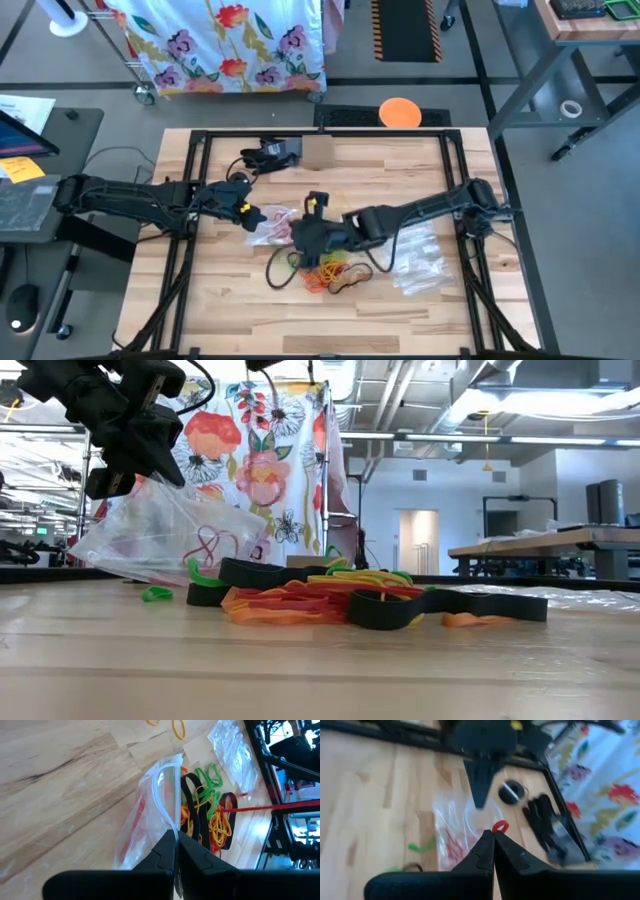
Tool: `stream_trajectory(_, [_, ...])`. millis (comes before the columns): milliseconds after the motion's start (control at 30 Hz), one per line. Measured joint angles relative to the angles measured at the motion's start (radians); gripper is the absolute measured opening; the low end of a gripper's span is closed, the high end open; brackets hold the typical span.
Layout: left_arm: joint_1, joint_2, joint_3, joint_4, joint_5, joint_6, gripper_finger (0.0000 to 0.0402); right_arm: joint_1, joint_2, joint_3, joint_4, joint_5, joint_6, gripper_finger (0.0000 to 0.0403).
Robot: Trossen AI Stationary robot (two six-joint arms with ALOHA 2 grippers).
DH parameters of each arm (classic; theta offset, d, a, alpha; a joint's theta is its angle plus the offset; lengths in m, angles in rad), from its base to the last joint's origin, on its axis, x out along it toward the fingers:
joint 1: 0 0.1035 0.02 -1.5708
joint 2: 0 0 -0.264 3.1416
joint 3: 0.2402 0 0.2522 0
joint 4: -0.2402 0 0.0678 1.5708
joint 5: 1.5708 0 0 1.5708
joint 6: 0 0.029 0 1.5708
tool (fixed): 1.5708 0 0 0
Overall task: Sort rubber bands
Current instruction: Put the red rubber band into the transparent zip bag
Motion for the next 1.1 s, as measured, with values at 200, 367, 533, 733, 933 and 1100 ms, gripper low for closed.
stream_trajectory(200, [0.0, 0.0, 0.0, 0.003, 0.0, -0.023, 0.0, -0.038, 0.0, 0.0, 0.085, -0.037, -0.056, 0.0])
stream_trajectory(367, [-0.003, 0.0, 0.0, 0.017, 0.025, -0.02, 0.0, -0.056, 0.0, 0.0, 0.129, -0.076, -0.094, 0.0])
stream_trajectory(533, [-0.025, 0.0, 0.0, 0.125, 0.037, -0.005, 0.0, -0.073, 0.0, 0.0, 0.14, -0.096, -0.102, 0.0])
stream_trajectory(733, [-0.041, 0.0, 0.0, 0.186, 0.04, -0.001, 0.0, -0.073, 0.0, 0.0, 0.187, -0.099, -0.133, 0.0])
stream_trajectory(933, [-0.061, 0.0, 0.0, 0.179, 0.041, -0.001, 0.0, -0.079, 0.0, 0.0, 0.229, -0.099, -0.157, 0.0])
stream_trajectory(1100, [-0.071, 0.0, 0.0, 0.182, 0.041, -0.003, 0.0, -0.096, 0.0, 0.0, 0.235, -0.094, -0.157, 0.0])
